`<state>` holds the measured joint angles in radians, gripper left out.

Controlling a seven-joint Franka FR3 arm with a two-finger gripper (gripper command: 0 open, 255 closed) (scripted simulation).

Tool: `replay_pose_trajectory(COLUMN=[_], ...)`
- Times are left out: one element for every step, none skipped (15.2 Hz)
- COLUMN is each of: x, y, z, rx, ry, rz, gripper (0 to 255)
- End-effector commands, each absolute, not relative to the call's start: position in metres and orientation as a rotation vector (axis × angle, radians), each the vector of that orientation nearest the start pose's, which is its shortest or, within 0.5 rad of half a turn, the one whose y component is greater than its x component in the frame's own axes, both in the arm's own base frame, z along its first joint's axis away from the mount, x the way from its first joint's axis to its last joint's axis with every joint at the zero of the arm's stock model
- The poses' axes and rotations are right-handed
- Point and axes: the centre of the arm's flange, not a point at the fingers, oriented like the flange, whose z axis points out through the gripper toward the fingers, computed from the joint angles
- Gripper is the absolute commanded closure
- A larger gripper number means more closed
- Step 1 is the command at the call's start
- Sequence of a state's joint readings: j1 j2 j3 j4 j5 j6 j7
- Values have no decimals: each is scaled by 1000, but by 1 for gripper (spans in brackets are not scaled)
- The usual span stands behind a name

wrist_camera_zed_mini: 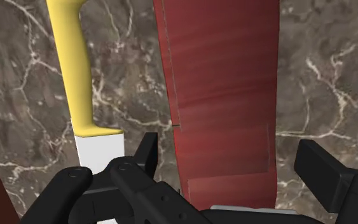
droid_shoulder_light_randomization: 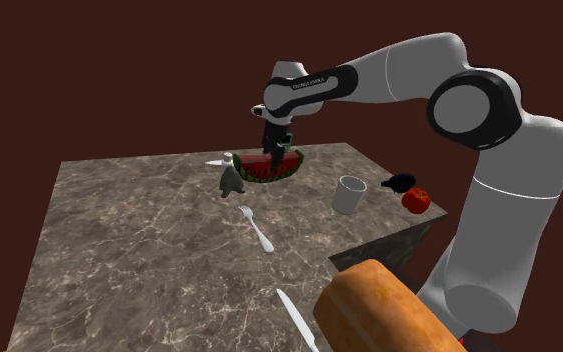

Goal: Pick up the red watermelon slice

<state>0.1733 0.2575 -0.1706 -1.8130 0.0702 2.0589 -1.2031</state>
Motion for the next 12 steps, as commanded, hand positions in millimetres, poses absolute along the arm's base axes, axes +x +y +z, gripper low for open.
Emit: replay_pose_trajectory(x=[623,623,623,623,623,623,623,623,623,623,623,623], y=[12,12,12,12,12,12,12,12,12,11,11,11], z=[399,399,399,399,399,399,399,399,399,399,404,409], rx=[-2596,-2596,-2596,-2596,-2596,-2596,-2596,-2596,-2596,-2596,-2596,-2596], ry=[-1735,-1735,-1735,-1735,-1735,-1735,-1735,-1735,-1735,-1735,-1735,-1735], rz=[-8,-8,-8,-8,-8,-8,-8,-8,-8,-8,-8,-8], gripper=[255,255,255,255,255,255,255,255,255,255,255,255])
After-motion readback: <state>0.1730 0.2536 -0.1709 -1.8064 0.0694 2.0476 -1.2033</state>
